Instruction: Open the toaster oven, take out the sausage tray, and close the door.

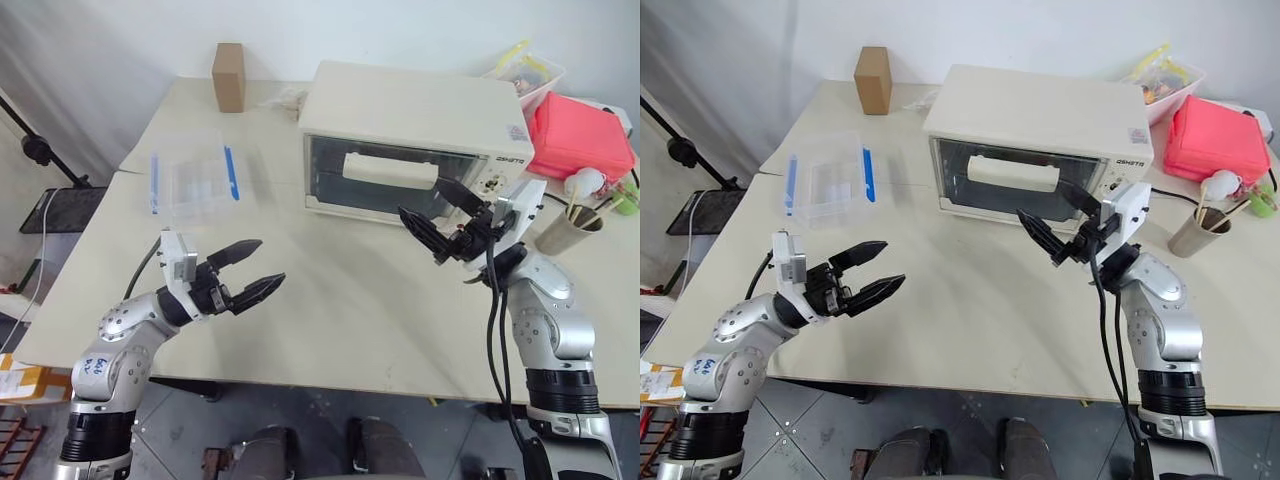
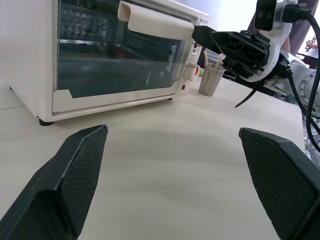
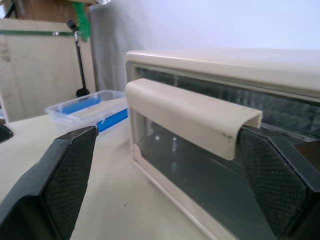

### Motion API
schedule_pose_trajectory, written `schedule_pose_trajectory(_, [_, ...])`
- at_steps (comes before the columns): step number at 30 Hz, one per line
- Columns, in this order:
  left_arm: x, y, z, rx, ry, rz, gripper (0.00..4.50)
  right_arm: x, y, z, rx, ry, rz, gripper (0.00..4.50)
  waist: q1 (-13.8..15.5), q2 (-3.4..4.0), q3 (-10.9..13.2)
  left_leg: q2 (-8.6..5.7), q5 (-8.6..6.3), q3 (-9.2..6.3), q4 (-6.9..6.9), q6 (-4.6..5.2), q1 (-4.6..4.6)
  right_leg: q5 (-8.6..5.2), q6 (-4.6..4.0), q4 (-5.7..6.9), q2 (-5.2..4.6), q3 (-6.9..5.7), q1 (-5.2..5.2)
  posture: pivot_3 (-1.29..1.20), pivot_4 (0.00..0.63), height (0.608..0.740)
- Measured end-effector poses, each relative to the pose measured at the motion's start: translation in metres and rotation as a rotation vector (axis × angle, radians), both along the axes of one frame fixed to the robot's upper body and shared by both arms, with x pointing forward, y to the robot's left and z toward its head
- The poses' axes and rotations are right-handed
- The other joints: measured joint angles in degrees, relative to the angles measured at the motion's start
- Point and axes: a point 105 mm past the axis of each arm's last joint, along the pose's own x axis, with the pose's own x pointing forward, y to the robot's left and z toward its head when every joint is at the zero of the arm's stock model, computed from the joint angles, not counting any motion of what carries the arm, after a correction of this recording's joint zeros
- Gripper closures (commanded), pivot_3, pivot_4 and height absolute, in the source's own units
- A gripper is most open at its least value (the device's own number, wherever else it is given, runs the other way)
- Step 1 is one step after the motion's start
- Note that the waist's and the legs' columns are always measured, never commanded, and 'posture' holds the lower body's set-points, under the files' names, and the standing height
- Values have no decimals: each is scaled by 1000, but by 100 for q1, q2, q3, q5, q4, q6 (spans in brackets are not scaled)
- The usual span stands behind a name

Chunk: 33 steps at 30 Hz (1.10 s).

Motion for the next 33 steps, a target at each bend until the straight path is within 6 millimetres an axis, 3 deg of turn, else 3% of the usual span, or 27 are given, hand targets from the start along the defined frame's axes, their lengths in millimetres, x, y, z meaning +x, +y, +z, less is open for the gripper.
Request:
schedule_pose_trajectory(4, [16, 1, 9, -56, 15, 36, 25, -17, 6, -21, -134, 28, 75, 0, -22, -1, 0, 1, 1, 6, 5, 1, 4, 0, 0, -7, 2, 3, 1, 0, 150, 740])
schedule_pose_trajectory(7, [27, 3, 18, -83, 14, 46, 582, -29, 6, -38, -232, 19, 105, 0, -44, -1, 0, 1, 3, 6, 4, -1, 6, 0, 0, -6, 3, 2, 1, 0, 150, 740])
schedule_pose_trajectory(13, [53, 12, 37, -154, 0, 85, 2496, -36, 3, -50, -340, -45, 117, 0, -50, -2, 1, 1, 5, 6, 9, -3, 3, 0, 1, -1, 6, -1, 2, 0, 150, 740])
schedule_pose_trajectory(19, [88, -5, 52, -187, -25, 110, 4343, -34, 1, -55, -388, -82, 123, 0, -33, -6, 3, 1, 6, 12, 27, -2, 3, 0, 2, 21, 8, -4, 2, 0, 150, 740])
schedule_pose_trajectory(25, [110, -40, 29, -134, 34, 80, 4429, -34, 1, -58, -404, -93, 115, 0, -21, -15, 9, 4, 6, 14, 43, -2, 1, 0, 2, 34, 12, -6, 0, 0, 150, 740])
schedule_pose_trajectory(29, [116, -58, 26, -101, 18, 24, 4429, -35, -2, -61, -406, -84, 96, 0, 19, -20, 11, 4, 6, 21, 45, -1, 0, 0, 2, 33, 11, -5, -1, 0, 150, 740])
schedule_pose_trajectory(33, [114, -63, 23, -56, -15, -29, 4429, -40, -7, -64, -409, -87, 58, 0, 58, -20, 11, 4, 5, 20, 46, -1, 0, 0, 2, 34, 10, -6, -1, 0, 150, 740])
